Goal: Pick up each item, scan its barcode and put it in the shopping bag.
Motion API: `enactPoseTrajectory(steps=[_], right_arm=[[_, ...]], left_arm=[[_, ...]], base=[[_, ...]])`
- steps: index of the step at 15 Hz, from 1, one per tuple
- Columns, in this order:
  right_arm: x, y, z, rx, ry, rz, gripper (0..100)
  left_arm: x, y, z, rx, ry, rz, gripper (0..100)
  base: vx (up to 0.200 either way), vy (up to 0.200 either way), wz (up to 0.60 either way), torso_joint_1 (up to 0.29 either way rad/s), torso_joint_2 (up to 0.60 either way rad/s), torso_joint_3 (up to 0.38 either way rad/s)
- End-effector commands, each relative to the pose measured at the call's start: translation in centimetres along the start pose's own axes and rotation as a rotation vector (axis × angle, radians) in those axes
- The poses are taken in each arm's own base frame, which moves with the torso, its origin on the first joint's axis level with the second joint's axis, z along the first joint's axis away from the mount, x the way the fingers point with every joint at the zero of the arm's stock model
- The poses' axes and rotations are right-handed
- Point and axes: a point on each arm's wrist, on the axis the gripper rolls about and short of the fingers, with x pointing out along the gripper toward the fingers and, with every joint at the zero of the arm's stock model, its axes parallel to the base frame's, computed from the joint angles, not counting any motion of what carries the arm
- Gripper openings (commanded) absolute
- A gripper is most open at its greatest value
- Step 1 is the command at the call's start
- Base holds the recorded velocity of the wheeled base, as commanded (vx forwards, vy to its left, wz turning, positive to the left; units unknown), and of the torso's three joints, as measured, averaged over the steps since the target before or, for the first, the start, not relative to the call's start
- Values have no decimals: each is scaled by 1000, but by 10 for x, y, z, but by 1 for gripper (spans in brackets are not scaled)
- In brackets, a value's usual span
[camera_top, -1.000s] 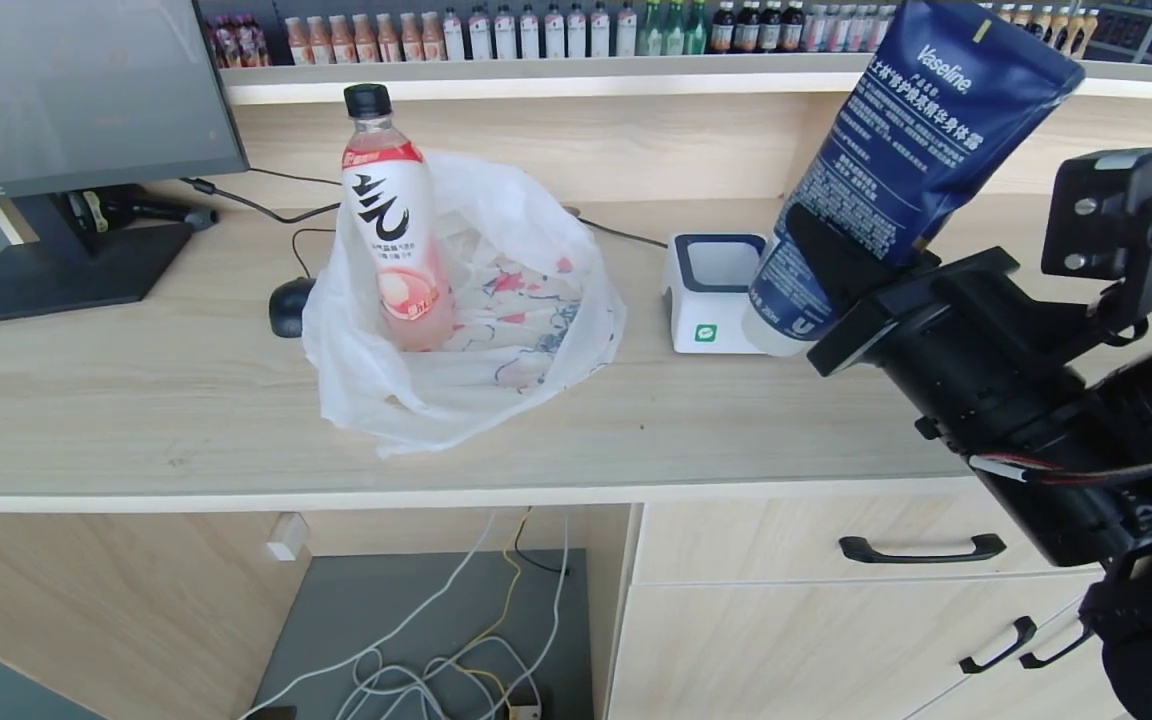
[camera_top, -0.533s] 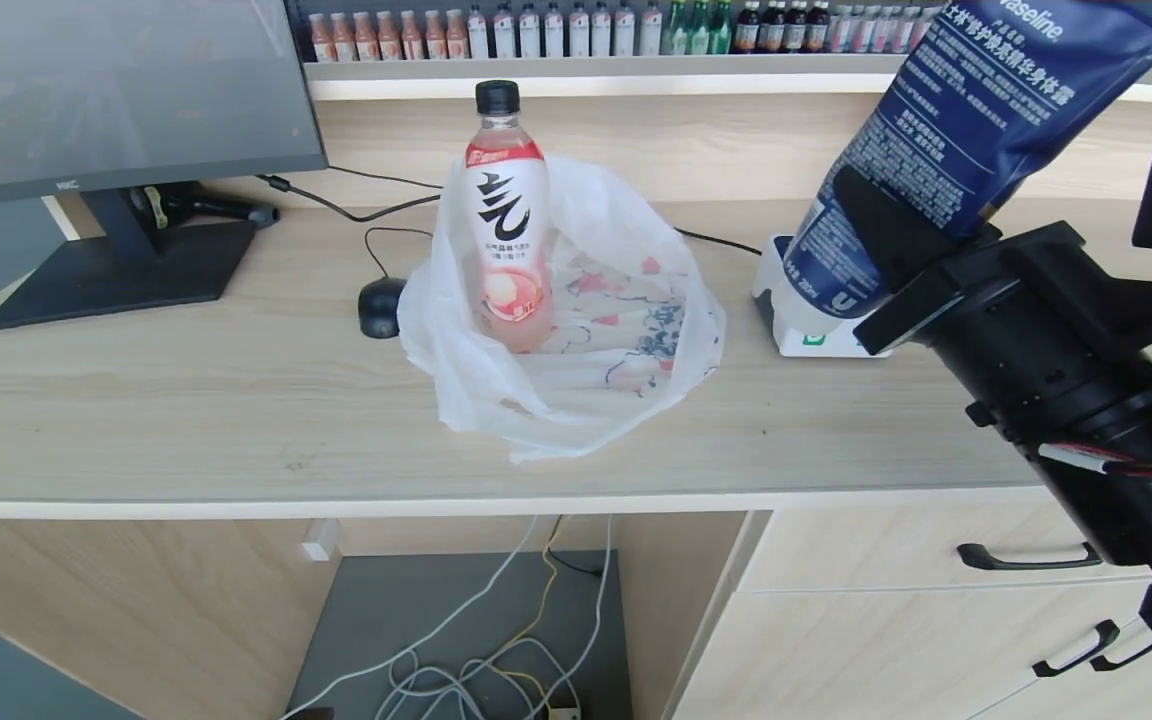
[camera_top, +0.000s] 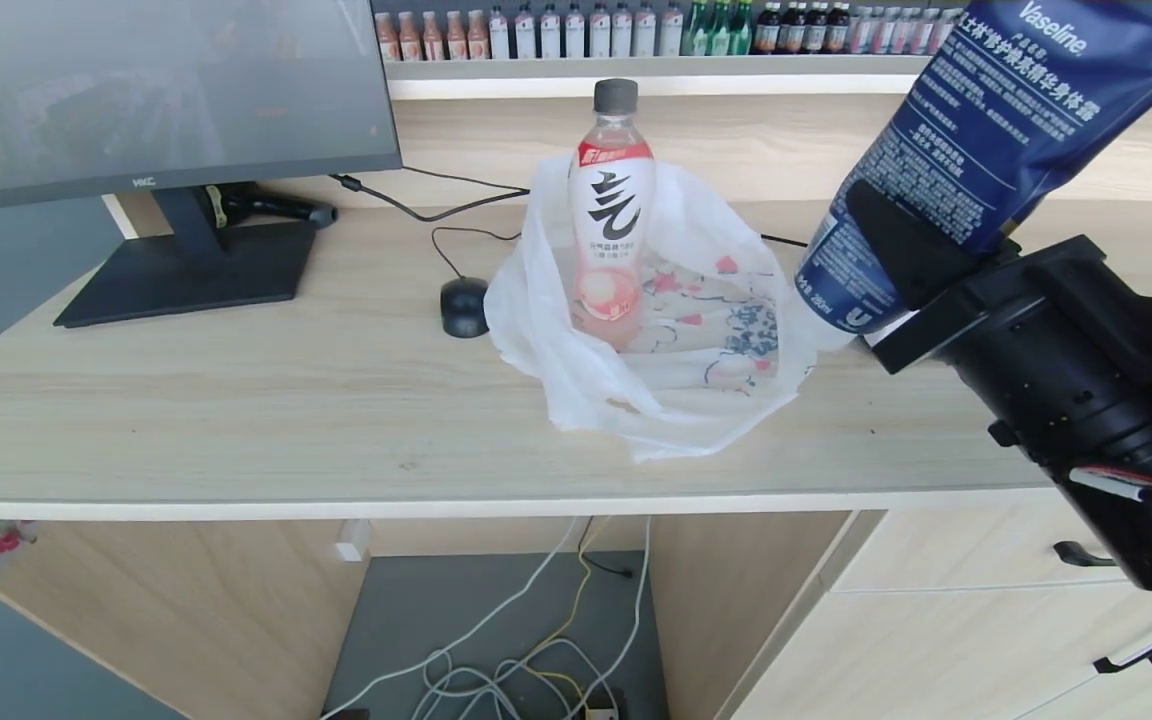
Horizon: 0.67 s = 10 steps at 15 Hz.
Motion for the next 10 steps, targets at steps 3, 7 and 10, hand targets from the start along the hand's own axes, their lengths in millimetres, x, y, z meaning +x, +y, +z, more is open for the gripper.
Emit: enactPoseTrajectory(steps=[3, 7, 10], right_arm=[[3, 6, -8, 6, 21, 20, 0], [38, 12, -25, 6, -10, 12, 0], [44, 17, -54, -1, 56, 22, 0]], left_arm=[[0, 0, 0, 0, 1, 0, 100], [0, 0, 0, 0, -1, 0, 100], [0, 0, 0, 0, -1, 0, 100]], base=[[0, 0, 0, 0, 0, 0], [0, 0, 0, 0, 0, 0], [0, 0, 0, 0, 0, 0]])
